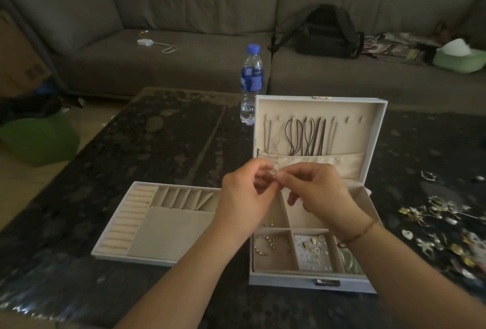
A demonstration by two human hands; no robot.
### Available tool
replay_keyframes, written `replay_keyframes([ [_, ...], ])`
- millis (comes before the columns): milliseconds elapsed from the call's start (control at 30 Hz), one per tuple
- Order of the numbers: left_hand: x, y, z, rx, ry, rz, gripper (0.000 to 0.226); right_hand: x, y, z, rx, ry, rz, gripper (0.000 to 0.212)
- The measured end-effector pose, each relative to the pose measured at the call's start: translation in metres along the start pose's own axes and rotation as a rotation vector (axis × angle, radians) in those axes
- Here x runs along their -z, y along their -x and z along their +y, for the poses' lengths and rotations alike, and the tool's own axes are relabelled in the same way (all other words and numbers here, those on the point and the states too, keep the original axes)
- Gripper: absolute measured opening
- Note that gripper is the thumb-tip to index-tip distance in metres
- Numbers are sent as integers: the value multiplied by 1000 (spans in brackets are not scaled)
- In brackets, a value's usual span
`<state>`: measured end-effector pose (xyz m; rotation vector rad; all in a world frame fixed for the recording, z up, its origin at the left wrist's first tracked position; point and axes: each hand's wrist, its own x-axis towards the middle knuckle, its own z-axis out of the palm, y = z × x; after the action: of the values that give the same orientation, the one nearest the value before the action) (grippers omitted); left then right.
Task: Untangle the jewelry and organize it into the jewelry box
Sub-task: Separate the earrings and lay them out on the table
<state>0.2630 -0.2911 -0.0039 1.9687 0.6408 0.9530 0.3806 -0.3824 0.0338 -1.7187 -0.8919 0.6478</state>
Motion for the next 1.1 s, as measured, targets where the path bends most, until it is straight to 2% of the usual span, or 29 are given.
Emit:
replay_keyframes([
  [100, -2, 5, 0, -72, -83, -21, 28, 2, 0, 2, 7, 53, -13, 8],
  [300, 1, 15, 3, -127, -300, -224, 43, -3, 0, 13, -63, 121, -15, 11],
  [367, 3, 18, 1, -151, -400, -185, 41, -4, -4, 18, -102, 151, 8, 13],
  [433, 8, 19, -2, -198, -402, -116, 29, -6, -8, 25, -116, 212, 0, 14],
  [500, 17, 18, -6, -201, -340, -35, 20, -12, -11, 33, -108, 363, -40, 13],
  [633, 31, 21, -14, -98, -254, 61, 23, -27, -12, 39, 1, 892, -89, 20],
  [733, 29, 30, -15, -44, -232, 53, 23, -34, -14, 37, 79, 1051, -87, 24],
  [900, 18, 46, -13, -136, -279, -22, 10, -29, -16, 35, 122, 1073, -124, 33],
  [1033, 0, 57, 1, -239, -331, -91, 22, -5, 3, 33, 234, 970, -166, 28],
  [1100, -14, 60, 13, -292, -297, -97, 24, 15, 23, 35, 295, 869, -102, 28],
])
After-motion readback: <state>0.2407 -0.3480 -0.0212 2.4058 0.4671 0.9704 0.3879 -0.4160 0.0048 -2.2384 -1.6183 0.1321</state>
